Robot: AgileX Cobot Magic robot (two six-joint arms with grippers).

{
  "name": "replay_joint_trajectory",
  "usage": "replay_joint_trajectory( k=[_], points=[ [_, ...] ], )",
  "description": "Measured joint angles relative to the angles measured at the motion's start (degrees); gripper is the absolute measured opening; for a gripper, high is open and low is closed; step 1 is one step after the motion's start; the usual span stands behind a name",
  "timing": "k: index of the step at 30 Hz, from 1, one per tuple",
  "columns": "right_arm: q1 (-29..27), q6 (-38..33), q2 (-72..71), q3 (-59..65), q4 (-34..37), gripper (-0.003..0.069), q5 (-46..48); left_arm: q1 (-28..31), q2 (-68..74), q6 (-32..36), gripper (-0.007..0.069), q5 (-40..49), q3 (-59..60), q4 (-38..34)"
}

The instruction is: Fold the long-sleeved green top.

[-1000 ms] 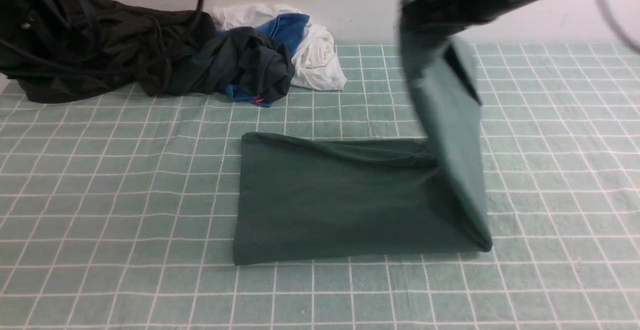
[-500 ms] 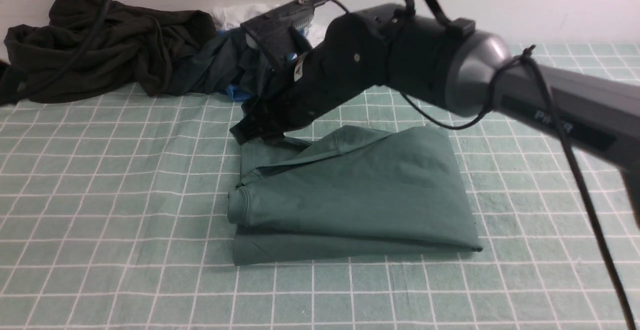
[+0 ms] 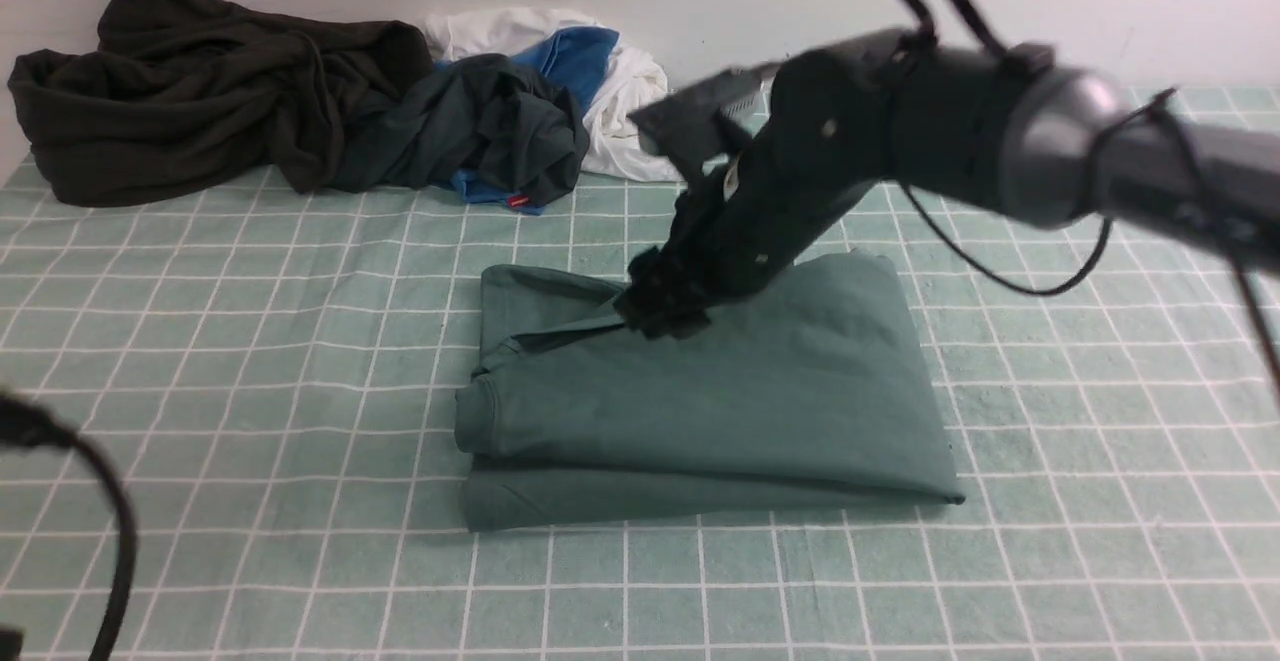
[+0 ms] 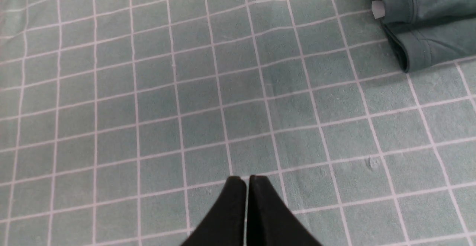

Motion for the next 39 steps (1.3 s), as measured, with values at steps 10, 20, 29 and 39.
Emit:
replay_joint_trajectory(
  k=[10,20,29,39],
  points=[
    [0.0,-0.9,-33.3,22.3,-0.1,0.0103,-7.8,0.0,-24.9,-1.7,-0.0003,-4.9,9.7,1.0],
    [0.0,-0.9,-61.7,44.0,-2.9,-0.0011,-15.5,0.0,-27.6,-1.9,-0.0003,-5.8,9.9,1.3],
    [0.0,-1.1,-74.2,50.6,-3.1,-0.0014,-18.0,0.0,-27.6,-1.9,-0.0003,-5.8,9.9,1.3],
    [0.0,-1.1,-74.6,50.8,-3.7,-0.0014,-16.7,0.0,-27.6,-1.9,-0.0003,-5.8,9.9,1.3]
  ],
)
